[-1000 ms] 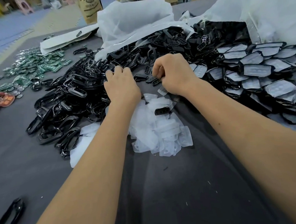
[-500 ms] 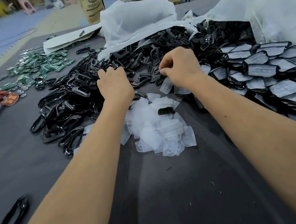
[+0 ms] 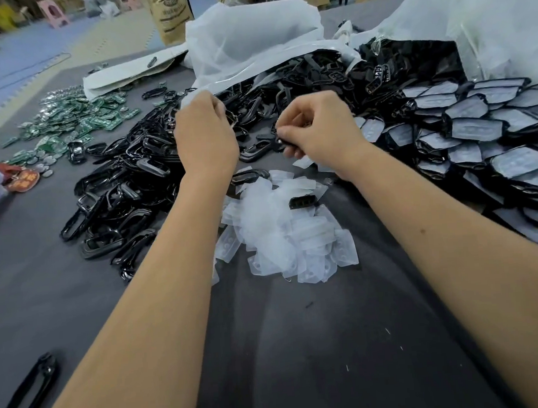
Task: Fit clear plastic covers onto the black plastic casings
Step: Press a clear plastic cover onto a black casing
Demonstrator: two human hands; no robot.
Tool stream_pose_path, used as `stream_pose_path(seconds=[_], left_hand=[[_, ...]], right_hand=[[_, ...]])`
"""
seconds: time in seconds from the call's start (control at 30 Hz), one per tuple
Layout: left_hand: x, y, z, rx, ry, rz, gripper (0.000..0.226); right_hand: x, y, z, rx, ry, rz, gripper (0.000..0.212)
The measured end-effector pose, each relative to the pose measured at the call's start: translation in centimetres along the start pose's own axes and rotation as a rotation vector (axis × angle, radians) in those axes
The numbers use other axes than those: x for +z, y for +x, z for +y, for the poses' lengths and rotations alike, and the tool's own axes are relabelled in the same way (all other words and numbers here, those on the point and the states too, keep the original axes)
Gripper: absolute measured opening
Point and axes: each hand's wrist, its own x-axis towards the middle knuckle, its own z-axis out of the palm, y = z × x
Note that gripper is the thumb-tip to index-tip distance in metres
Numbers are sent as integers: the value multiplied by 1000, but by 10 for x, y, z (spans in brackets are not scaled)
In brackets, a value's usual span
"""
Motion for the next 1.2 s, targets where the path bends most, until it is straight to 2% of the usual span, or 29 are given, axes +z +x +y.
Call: stream_pose_path(seconds=[0.1, 0.17, 0.27, 0.33, 0.43, 0.53, 0.6, 0.7, 0.77, 0.83, 0.97, 1.2], left_hand=[[3, -10, -2, -80, -66, -104, 23], [7, -18, -6, -71, 27, -146, 27], [16, -27, -12, -1, 278, -139, 20], [20, -31, -7, 49, 289, -138, 15], [29, -33, 2, 162, 350, -280, 23], [33, -26, 4, 123, 408, -365, 29], [31, -24, 6, 139, 404, -336, 30], [21, -28, 7, 92, 99, -240, 20], [13, -36, 6, -22, -189, -199, 14], [4, -46, 4, -117, -355, -160, 14], [-10, -69, 5, -195, -557, -112, 9], [-18, -98, 2, -278, -647, -92, 18]], right_hand=[[4, -7, 3, -39, -207, 0, 7], [4, -12, 4, -38, -212, 29, 5], [1, -16, 6, -35, -213, 62, 6], [1, -19, 6, -35, -208, 78, 6], [4, -22, 7, -43, -211, 84, 5], [5, -22, 9, -69, -224, 101, 6], [5, -22, 10, -72, -203, 139, 7], [4, -24, 11, -26, -86, 186, 7], [6, -28, 10, 45, 158, 140, 8], [9, -35, 8, 91, 378, 92, 7], [11, -46, 6, 160, 562, 94, 6], [15, -57, 9, 188, 685, 87, 13]])
